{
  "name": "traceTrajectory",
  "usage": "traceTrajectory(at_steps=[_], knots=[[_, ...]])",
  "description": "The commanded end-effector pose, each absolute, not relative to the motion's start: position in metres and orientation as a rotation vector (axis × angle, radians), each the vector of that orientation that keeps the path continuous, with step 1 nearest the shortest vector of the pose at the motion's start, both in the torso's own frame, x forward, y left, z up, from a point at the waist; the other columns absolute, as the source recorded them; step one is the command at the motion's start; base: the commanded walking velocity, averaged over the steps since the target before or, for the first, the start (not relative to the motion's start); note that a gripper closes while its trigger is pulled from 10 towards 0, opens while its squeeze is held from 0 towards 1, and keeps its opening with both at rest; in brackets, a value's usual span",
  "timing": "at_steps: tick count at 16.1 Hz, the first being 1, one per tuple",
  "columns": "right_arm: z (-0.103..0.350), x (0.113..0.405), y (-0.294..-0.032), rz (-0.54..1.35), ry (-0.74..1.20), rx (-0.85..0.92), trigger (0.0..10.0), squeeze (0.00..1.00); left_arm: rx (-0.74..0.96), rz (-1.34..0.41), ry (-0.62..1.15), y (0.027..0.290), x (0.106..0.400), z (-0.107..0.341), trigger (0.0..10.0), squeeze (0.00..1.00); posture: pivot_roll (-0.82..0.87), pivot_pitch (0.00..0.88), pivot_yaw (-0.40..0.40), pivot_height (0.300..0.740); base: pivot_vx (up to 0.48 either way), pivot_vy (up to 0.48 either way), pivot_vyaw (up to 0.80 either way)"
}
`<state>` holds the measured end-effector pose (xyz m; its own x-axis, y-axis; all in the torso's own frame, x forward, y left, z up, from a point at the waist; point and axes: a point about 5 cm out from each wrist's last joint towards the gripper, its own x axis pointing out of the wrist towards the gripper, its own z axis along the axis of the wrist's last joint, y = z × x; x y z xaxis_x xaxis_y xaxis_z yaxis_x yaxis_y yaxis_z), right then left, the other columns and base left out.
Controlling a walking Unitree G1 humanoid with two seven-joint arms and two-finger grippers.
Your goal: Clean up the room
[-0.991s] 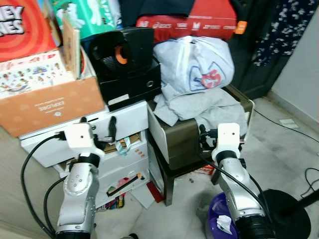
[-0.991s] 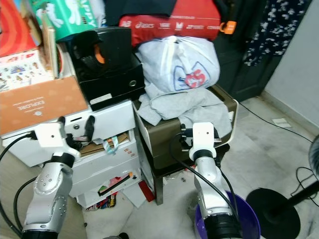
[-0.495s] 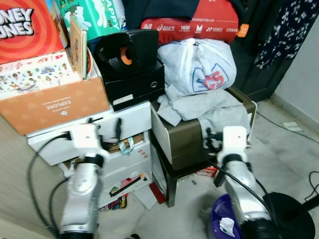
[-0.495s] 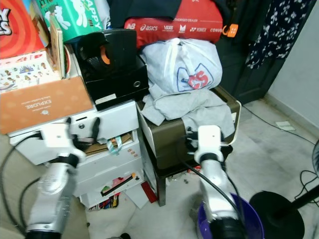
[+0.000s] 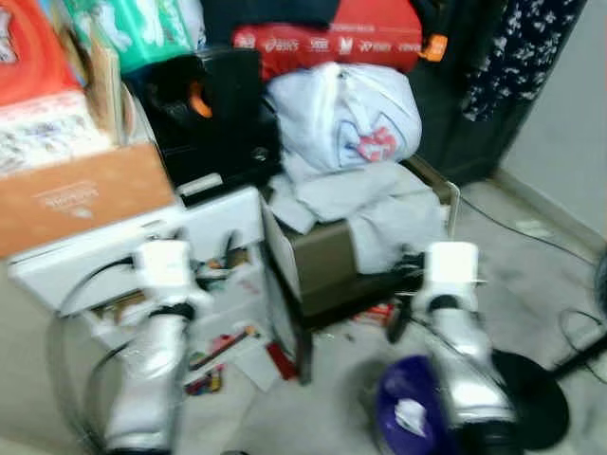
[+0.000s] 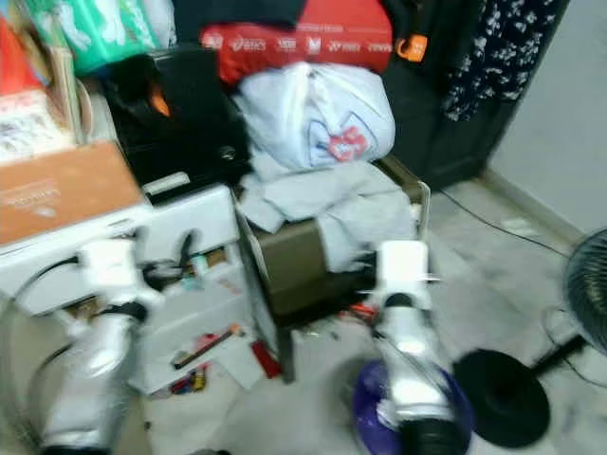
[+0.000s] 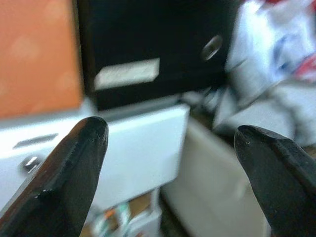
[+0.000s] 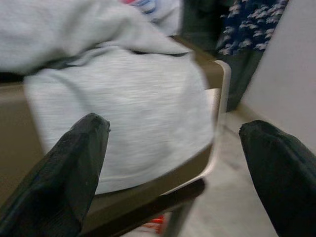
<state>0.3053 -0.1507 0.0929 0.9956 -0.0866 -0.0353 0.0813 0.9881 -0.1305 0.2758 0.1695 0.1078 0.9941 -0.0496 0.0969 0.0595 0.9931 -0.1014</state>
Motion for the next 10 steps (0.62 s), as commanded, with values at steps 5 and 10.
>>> traceTrajectory(at_steps=[5, 10], knots=[[0.0958, 0.3052, -0.1569, -0.087, 0.047, -0.151, 10.0, 0.00, -0.110, -0.092, -0.085, 0.1586, 0.2701, 0.1106, 10.0, 0.00, 0.01, 0.167, 0.017, 0.740, 0.000, -0.289, 0.00], [0.1001, 0.3076, -0.1543, -0.089, 0.035, -0.151, 10.0, 0.00, -0.118, -0.096, -0.084, 0.1605, 0.2683, 0.1144, 10.0, 0.00, 0.02, 0.216, 0.014, 0.740, 0.000, -0.115, 0.08]])
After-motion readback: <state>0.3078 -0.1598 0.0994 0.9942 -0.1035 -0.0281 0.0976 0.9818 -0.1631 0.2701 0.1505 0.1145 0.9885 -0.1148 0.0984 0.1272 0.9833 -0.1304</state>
